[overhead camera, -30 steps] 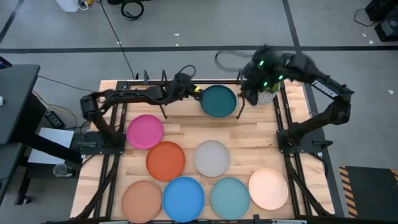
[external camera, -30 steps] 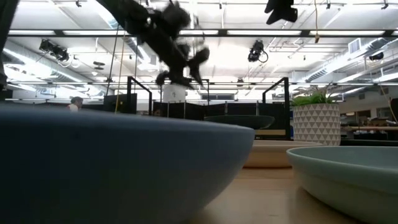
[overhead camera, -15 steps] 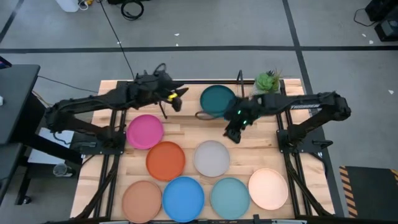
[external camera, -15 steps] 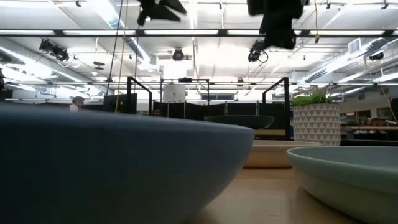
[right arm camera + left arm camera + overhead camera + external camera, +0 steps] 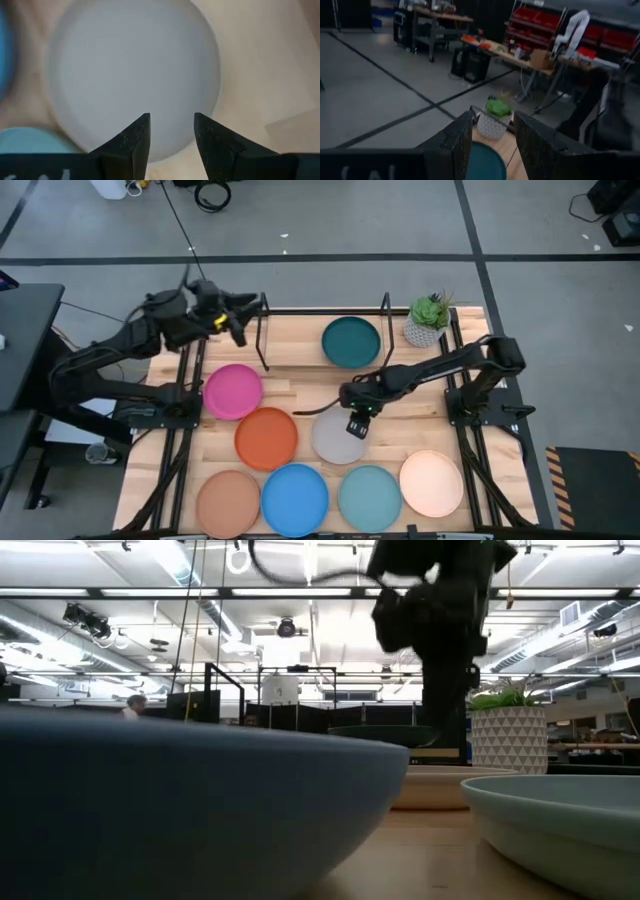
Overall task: Place and stack plates onto a shelf
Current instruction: Put the gray plate on the shelf
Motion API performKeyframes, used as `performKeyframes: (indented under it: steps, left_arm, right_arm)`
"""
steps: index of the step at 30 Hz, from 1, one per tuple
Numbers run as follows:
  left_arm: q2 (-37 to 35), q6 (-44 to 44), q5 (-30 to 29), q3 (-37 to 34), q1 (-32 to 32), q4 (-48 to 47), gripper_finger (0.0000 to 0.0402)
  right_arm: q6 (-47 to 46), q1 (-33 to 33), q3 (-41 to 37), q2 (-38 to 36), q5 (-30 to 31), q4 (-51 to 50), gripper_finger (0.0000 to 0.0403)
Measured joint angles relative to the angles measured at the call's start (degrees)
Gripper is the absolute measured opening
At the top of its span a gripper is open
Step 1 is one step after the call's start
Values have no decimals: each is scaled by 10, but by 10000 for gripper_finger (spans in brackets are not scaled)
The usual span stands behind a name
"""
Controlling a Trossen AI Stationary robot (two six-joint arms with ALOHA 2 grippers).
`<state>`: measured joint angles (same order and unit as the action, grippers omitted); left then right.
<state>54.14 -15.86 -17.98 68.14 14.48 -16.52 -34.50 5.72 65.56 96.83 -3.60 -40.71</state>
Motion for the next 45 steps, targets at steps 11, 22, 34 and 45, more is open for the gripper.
performKeyframes:
  steps: [11, 22, 34, 45]
  left_arm:
    - [-47, 1, 5, 0, -1, -32, 153]
    - [-51, 0, 8, 0, -1, -50, 153]
    - [-54, -8, 34, 0, -1, -50, 153]
    - [-70, -72, 85, 28, 0, -67, 153]
  right_arm:
    - [65, -30, -1, 52, 38, 19, 145]
    - [101, -30, -2, 97, 36, 34, 106]
    - [99, -46, 20, 77, 8, 8, 21]
    - [126, -133, 237, 51, 8, -103, 16]
